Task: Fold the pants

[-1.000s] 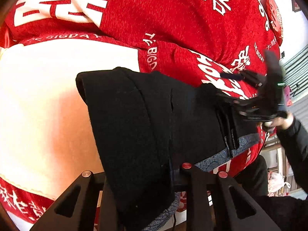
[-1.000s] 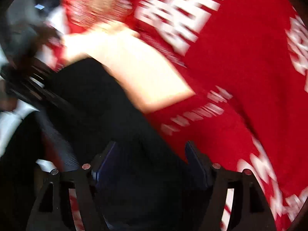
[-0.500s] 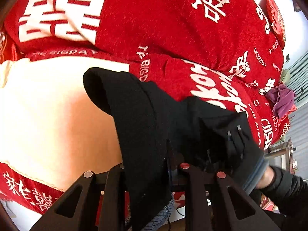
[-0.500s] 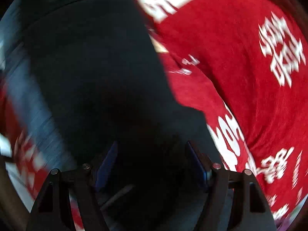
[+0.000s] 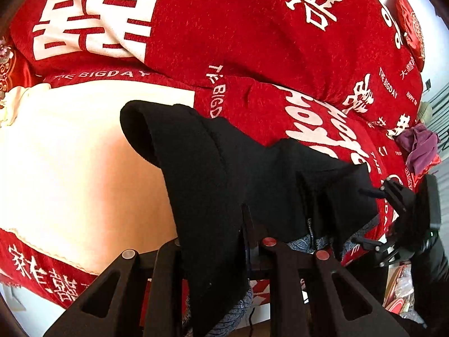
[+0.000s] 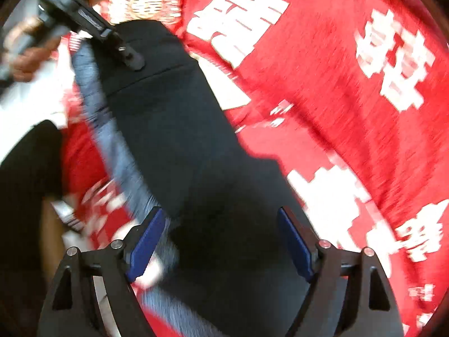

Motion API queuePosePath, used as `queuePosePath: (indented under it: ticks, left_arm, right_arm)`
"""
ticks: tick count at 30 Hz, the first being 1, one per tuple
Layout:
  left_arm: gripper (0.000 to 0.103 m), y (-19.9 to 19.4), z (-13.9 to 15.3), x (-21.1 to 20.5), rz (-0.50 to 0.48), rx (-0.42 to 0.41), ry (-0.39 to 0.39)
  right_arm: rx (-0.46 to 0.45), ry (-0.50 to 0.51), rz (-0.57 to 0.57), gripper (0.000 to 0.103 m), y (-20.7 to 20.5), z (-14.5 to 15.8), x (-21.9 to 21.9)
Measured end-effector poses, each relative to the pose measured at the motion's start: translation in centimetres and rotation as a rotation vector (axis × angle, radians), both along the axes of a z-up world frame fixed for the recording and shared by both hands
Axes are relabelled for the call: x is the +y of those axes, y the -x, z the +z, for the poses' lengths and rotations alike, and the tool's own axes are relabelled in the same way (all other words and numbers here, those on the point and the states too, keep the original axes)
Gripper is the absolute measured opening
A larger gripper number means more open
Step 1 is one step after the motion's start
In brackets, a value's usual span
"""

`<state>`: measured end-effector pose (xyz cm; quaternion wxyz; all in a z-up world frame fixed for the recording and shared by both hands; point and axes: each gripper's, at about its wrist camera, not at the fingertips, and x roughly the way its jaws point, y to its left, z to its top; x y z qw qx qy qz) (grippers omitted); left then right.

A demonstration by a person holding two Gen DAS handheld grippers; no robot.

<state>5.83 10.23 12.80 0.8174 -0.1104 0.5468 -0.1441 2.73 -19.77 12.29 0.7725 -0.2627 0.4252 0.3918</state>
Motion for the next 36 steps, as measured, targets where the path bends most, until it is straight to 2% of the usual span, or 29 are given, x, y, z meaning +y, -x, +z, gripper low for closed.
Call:
queuePosePath:
  ticks: [1, 3, 5, 6, 7, 8, 9, 10, 11, 12, 14, 15, 19, 22, 25, 27, 29, 32, 36]
  left_arm:
    - [0.020, 0.0, 0.0, 0.0, 0.001, -0.001, 0.003]
    - [0.020, -0.1, -0.2, 0.1, 0.008, 0.002, 0.011]
    - [0.020, -0.1, -0.3, 0.2, 0.011, 0.006, 0.014]
    - [0.020, -0.1, -0.3, 0.2, 0.009, 0.007, 0.014]
    - [0.020, 0.0, -0.3, 0.2, 0.007, 0.008, 0.011]
    - [0.020, 0.0, -0.2, 0.2, 0.003, 0.011, 0.008]
    - [0.020, 0.0, -0.1, 0.2, -0.001, 0.012, 0.006]
    - [0.020, -0.1, 0.0, 0.2, -0.006, 0.010, 0.004]
    - [0.020, -0.1, 0.2, 0.0, -0.007, 0.009, 0.004]
    - [0.020, -0.2, 0.4, 0.0, -0.009, 0.006, 0.004]
    - [0.020, -0.2, 0.7, -0.4, -0.008, 0.001, 0.003]
    - [0.020, -0.2, 0.7, -0.6, -0.010, -0.002, 0.004]
    - [0.020, -0.3, 1.5, -1.9, -0.018, -0.018, 0.000]
    - [0.020, -0.2, 2.6, -2.9, -0.026, -0.030, -0.012]
    - [0.020, 0.2, 3.9, -3.9, -0.038, -0.052, -0.019]
    - [0.018, 0.3, 4.6, -4.7, -0.045, -0.061, -0.036]
    - [0.018, 0.2, 5.1, -5.7, -0.055, -0.066, -0.059]
    - [0.018, 0.4, 6.3, -7.6, -0.075, -0.072, -0.075]
    - [0.018, 1.1, 9.2, -12.5, -0.154, -0.107, -0.086]
  right_arm:
    - [0.066, -0.026, 0.033, 0.084, -0.2, 0.0, -1.2]
    - [0.140, -0.024, 0.070, 0.084, -0.6, -0.6, -2.0]
    - [0.215, -0.015, 0.045, 0.084, -0.6, -2.7, -1.7]
    - [0.259, 0.032, 0.020, 0.084, -1.4, -4.9, -1.1]
    - [0.249, 0.059, -0.003, 0.084, -1.8, -6.3, -0.4]
    - [0.229, 0.016, -0.008, 0.075, -1.9, -6.5, -0.3]
    - [0.227, -0.042, -0.040, 0.044, -2.7, -6.2, 0.0]
    - [0.252, -0.088, -0.100, 0.031, -3.9, -5.9, 0.1]
    - [0.264, -0.115, -0.129, 0.013, -4.6, -5.8, 0.1]
    - [0.269, -0.147, -0.161, 0.012, -5.5, -5.6, 0.1]
    - [0.282, -0.137, -0.185, 0.012, -6.4, -6.2, 0.4]
    - [0.297, -0.132, -0.192, 0.012, -6.7, -6.4, 0.6]
    - [0.215, -0.073, -0.182, 0.012, -6.5, -5.6, 1.6]
    - [0.230, -0.105, -0.263, 0.012, -8.2, -5.9, 1.8]
    - [0.338, -0.214, -0.339, 0.027, -9.1, -4.7, 1.0]
    - [0.367, -0.327, -0.389, 0.066, -8.7, -2.6, -1.0]
    - [0.288, -0.405, -0.454, 0.078, -7.8, -0.2, -3.5]
    - [0.181, -0.470, -0.544, 0.079, -5.4, 3.1, -8.8]
    - [0.113, -0.465, -0.638, 0.079, -2.3, 4.6, -14.3]
